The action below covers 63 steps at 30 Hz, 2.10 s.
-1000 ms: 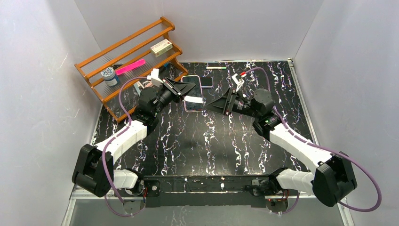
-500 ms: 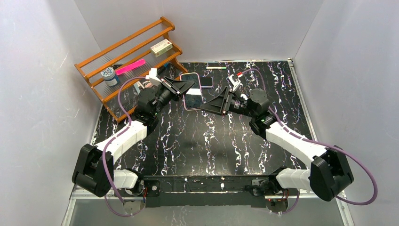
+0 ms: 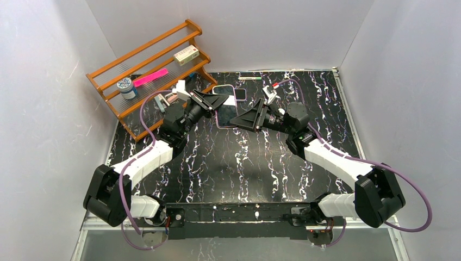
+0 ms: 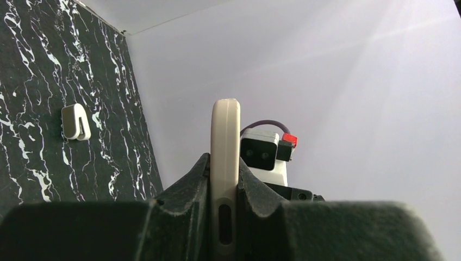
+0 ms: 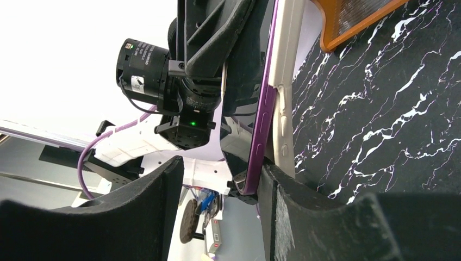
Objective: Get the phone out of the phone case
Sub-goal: Remove the phone case from the phone.
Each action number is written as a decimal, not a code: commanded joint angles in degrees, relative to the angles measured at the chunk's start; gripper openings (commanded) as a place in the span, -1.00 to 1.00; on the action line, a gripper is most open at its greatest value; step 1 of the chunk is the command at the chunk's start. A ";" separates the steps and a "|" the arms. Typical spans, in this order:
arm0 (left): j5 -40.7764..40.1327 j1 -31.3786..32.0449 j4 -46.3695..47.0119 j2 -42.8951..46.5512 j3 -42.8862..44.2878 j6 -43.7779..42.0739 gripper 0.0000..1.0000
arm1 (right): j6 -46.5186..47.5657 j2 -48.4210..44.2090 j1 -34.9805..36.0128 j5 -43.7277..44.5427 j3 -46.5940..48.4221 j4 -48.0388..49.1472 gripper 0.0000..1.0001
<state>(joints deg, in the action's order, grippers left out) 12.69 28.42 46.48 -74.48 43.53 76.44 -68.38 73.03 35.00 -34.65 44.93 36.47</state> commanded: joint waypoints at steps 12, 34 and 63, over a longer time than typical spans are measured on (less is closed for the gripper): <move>7.37 4.89 5.99 6.72 -2.92 -2.40 -1.00 | 4.11 4.08 -1.54 4.42 7.56 5.09 0.05; 0.86 0.32 -10.64 18.58 -5.53 -18.30 0.09 | 2.21 2.77 -6.76 -0.71 9.01 5.87 -0.97; 5.93 1.18 -9.80 12.04 -6.24 -21.28 0.19 | -1.24 3.76 -7.26 -1.64 10.19 9.15 -0.97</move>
<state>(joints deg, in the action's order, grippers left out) 16.73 29.10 32.47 -62.22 35.57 55.00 -69.21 78.06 27.79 -36.21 51.33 38.57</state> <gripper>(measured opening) 0.589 0.100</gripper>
